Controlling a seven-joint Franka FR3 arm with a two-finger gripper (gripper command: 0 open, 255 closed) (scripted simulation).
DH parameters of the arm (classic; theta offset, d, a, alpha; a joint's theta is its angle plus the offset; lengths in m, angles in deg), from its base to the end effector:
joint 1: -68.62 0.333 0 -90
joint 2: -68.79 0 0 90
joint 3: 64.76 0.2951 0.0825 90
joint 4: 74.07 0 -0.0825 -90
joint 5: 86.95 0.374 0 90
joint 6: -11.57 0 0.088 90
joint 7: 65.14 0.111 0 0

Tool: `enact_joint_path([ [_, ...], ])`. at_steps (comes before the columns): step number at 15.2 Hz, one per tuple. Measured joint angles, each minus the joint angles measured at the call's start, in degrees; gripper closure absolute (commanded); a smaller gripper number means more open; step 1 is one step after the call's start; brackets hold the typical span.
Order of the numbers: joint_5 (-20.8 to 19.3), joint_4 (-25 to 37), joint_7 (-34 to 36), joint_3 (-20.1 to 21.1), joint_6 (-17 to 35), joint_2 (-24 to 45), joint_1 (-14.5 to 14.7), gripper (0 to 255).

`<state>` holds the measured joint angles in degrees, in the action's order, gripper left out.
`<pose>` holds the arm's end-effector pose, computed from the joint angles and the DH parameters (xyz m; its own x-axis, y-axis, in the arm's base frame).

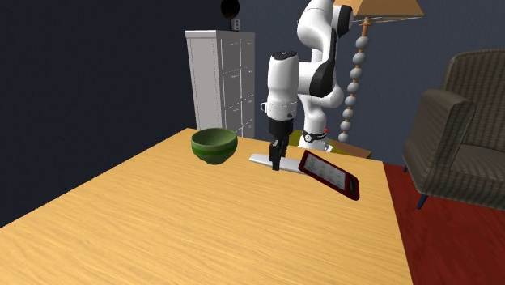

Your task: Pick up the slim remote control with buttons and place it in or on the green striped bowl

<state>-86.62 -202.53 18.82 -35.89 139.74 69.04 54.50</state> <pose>0.4972 0.1311 0.3467 0.3516 -0.9361 -0.0075 -0.9361 -0.3516 0.0082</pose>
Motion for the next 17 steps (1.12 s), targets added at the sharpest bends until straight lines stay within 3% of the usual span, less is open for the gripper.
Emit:
enact_joint_path([
  [17, 3.18, 7.39, -2.41, -0.73, -12.91, -6.20, -0.25, 255],
])
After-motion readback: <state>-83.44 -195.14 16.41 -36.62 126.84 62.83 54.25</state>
